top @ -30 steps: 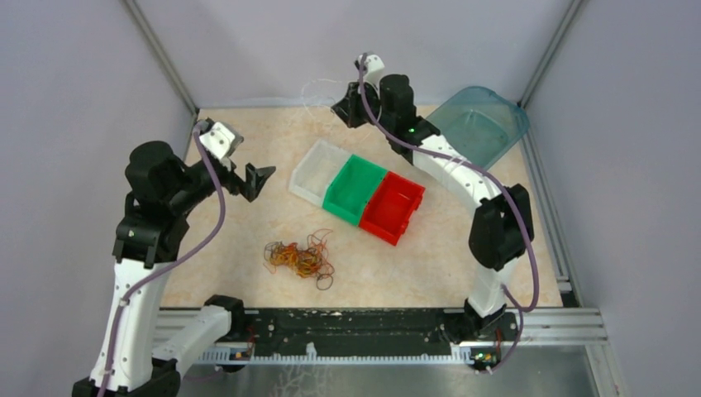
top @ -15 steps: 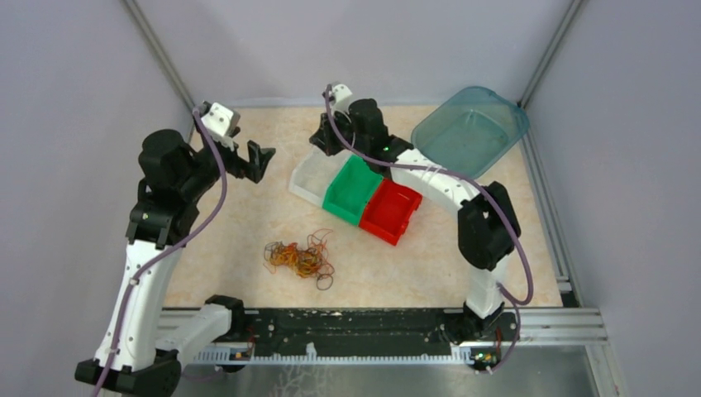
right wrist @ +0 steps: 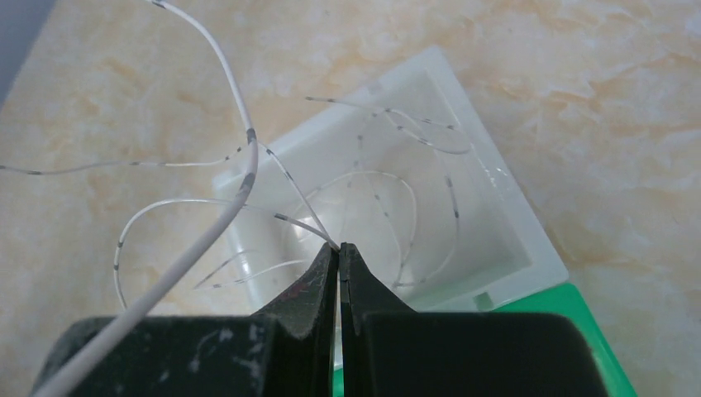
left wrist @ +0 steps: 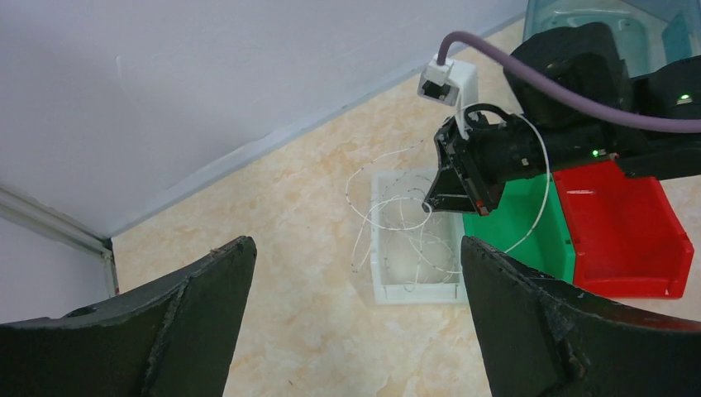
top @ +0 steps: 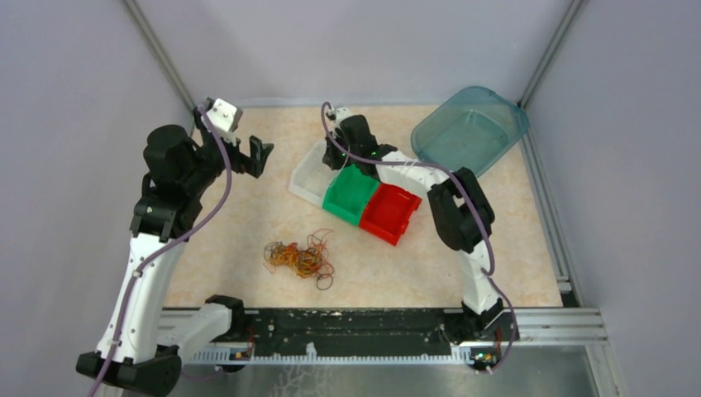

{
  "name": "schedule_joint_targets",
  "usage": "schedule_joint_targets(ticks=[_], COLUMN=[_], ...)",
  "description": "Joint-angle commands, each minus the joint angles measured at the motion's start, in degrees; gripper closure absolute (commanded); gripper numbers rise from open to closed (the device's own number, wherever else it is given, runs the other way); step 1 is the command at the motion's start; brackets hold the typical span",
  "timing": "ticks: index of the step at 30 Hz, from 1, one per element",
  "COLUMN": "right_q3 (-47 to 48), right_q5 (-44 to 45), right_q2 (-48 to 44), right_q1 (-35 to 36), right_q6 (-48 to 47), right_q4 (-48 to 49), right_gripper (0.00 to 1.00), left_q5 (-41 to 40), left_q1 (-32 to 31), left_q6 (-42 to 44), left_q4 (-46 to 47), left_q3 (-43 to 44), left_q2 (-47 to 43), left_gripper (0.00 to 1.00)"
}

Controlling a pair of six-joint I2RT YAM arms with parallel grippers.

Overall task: Untangle the cables
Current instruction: Place the cable in the bin.

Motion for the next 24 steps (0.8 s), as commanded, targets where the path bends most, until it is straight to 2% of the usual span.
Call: schedule_joint_targets(ticks=[1, 11, 15, 19, 24], right_q3=[5.1, 6.0, 8.3, 13.7, 14.7], right_q5=[7.9, 17.8, 19.1, 22.8, 24.0], right_q2=[3.5, 4.7, 5.2, 8.3, 9.8], right_q1=[-0.3, 1.3, 2.0, 3.3, 3.8], right_q6=[-2.2, -7.5, -9.4, -11.7, -11.9], right_q4=[-6.0, -8.0, -9.2, -12.7, -12.7], right_gripper=[1.0, 1.0, 1.0, 1.0, 1.0], left_q5=[0.9, 2.3, 12.1, 20.6, 28.2], left_q1=[0.0, 1.1, 9.4, 10.9, 13.1], left_q6=[0.9, 2.8, -2.9, -3.9, -9.3], left_q4=[1.2, 4.4, 3.8, 0.1, 5.3], left_q3=[1.6, -2.0, 2.4, 9.8, 10.0], left_q2=[1.1, 7.3, 17.5, 26.3, 30.6], left_gripper=[0.0, 0.0, 0.0, 0.0, 0.0])
